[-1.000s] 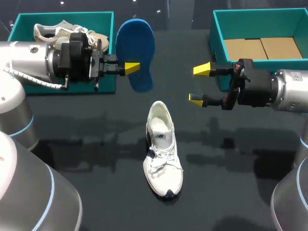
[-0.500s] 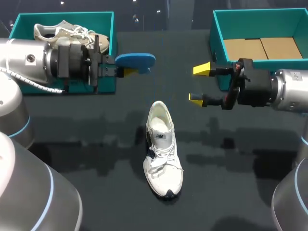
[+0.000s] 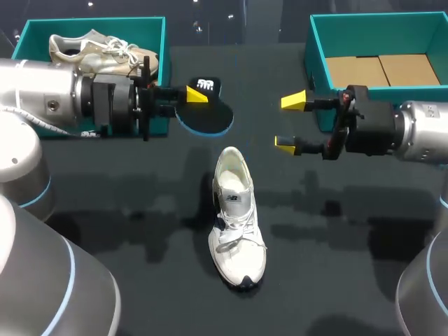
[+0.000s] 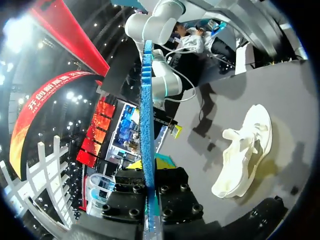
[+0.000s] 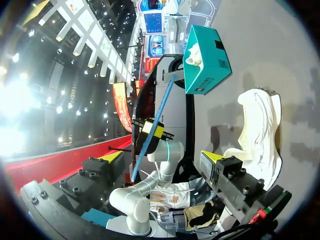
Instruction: Take the shoe out of the shoebox, open the shoe tongue, remove and reinsert the insole, then place the shoe into the shoebox
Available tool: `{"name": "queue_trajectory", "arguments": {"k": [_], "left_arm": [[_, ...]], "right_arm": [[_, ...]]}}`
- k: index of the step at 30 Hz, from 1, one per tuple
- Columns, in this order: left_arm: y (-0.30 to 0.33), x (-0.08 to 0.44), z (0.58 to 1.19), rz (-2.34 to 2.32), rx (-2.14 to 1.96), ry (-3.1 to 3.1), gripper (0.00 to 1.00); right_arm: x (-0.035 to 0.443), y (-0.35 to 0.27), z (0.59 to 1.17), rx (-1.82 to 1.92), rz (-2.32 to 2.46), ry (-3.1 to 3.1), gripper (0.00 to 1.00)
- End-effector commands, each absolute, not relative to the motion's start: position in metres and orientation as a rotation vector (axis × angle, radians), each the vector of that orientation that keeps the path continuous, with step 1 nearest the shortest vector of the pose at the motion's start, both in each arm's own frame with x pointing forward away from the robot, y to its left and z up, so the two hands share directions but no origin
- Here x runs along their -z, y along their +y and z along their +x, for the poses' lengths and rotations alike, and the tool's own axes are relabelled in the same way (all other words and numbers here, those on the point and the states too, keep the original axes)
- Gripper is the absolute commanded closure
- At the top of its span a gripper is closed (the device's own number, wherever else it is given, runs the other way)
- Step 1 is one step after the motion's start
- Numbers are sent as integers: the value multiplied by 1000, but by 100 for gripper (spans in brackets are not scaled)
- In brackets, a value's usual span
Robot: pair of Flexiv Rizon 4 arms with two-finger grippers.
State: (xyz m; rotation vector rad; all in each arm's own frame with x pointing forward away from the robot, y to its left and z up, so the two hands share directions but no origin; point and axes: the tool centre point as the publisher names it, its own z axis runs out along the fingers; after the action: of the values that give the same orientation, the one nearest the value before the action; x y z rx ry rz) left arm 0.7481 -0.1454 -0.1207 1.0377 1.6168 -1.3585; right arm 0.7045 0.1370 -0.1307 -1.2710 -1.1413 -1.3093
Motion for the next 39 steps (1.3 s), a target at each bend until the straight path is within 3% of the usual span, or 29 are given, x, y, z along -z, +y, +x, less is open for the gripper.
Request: {"name": "queue_trajectory", "arguments": {"k": [1, 27, 32, 34, 37, 39], "left_arm": [[-145, 127, 746, 1061, 1312, 1548, 100], [-166, 142, 763, 1143, 1096, 1309, 100], [-171, 141, 767, 1149, 1077, 1297, 100], [-172, 140, 768, 1149, 1072, 1297, 100], [-172, 139, 769, 1151, 1068, 1294, 100], [-172, 138, 770, 1154, 1066, 1292, 100]], "right_arm": [[131, 138, 704, 1309, -1275, -1142, 0], [130, 198, 710, 1225, -1149, -1266, 0], [132, 206, 710, 1216, -1134, -1268, 14], [133, 209, 710, 1213, -1129, -1266, 28], [135, 212, 711, 1207, -1125, -1265, 36], [136, 214, 711, 1204, -1122, -1264, 52]]}}
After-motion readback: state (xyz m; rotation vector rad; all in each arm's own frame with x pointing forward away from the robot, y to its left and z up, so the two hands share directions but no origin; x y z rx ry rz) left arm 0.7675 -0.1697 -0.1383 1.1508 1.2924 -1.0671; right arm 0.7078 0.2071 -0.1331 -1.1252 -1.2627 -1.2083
